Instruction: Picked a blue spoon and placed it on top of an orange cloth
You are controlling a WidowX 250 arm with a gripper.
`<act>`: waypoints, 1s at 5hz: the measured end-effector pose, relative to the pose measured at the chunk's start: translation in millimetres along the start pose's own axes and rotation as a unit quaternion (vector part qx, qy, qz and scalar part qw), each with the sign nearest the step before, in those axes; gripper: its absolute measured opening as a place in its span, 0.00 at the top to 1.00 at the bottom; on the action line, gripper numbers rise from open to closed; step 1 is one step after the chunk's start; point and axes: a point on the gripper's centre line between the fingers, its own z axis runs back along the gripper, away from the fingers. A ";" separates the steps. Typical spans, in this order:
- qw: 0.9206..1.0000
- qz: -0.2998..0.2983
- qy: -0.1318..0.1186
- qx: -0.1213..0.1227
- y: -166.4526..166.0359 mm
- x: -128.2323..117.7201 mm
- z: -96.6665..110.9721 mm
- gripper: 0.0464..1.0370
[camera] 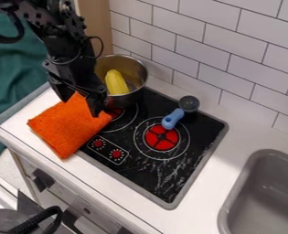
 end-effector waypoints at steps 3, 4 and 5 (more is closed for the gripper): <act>0.999 -0.028 0.001 -0.021 -10.7 6.1 -12.3 0.04; 0.994 -0.077 -0.069 -0.044 -20.8 25.1 -11.4 0.04; 0.988 -0.106 -0.096 -0.058 -42.1 38.5 -9.4 0.04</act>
